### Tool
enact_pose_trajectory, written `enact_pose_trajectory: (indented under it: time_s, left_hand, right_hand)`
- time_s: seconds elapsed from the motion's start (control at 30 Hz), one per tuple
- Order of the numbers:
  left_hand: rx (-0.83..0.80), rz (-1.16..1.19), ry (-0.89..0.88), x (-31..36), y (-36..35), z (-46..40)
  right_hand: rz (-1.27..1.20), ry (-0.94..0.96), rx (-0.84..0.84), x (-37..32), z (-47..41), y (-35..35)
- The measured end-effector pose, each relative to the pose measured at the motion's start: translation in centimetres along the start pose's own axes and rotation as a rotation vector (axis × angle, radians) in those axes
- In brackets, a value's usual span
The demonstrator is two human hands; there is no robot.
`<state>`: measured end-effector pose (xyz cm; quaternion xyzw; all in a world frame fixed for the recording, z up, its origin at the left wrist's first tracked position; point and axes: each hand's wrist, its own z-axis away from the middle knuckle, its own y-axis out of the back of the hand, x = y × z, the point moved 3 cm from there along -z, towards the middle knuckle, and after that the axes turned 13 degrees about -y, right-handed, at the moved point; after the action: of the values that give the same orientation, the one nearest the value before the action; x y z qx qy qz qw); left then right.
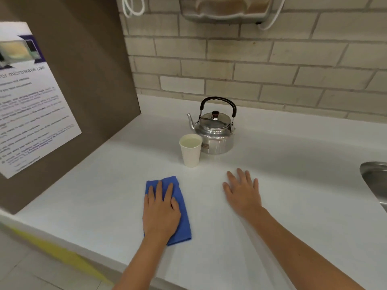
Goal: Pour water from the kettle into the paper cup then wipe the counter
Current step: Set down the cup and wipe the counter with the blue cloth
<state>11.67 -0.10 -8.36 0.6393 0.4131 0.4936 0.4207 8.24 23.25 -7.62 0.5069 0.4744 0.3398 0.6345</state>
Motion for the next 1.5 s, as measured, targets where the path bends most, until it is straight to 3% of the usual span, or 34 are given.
enact_pose_trajectory:
  time_s: [0.13, 0.3, 0.4, 0.5, 0.67, 0.83, 1.0, 1.33, 1.5]
  left_hand:
    - [0.031, 0.004, 0.076, -6.3, 2.2, -2.8]
    - [-0.076, -0.017, 0.119, -12.4, 3.5, -12.4]
    - [-0.095, -0.077, 0.055, -11.1, 2.2, -17.7]
    - [-0.104, -0.091, -0.119, -7.7, 0.7, -20.5]
    - [-0.083, -0.056, -0.426, -8.4, 0.2, -17.1]
    - [-0.104, -0.008, -0.376, -12.9, 0.6, -18.5]
    - [-0.246, -0.034, -0.294, -11.9, 0.2, -25.5]
    - [-0.182, -0.072, -0.454, -9.3, -0.7, -23.5]
    - [-0.22, -0.047, -0.453, -9.7, -0.2, -22.8]
  right_hand:
    - [-0.032, -0.032, -0.013, -0.2, -0.9, 0.5]
    - [-0.05, -0.068, 0.017, -0.5, -1.7, 0.2]
    - [-0.021, -0.1, 0.066, -1.0, -2.6, -0.3]
    - [-0.032, -0.141, 0.098, -1.7, -3.3, -0.4]
    - [-0.015, -0.202, 0.123, -2.6, -3.6, -0.4]
    - [-0.058, -0.274, 0.119, -3.1, -4.2, -0.2]
    - [-0.083, -0.347, 0.114, -3.6, -5.4, -0.1]
    - [-0.057, -0.395, 0.091, -4.0, -5.9, 0.2]
    - [-0.051, -0.4, 0.048, -3.8, -5.0, 1.4]
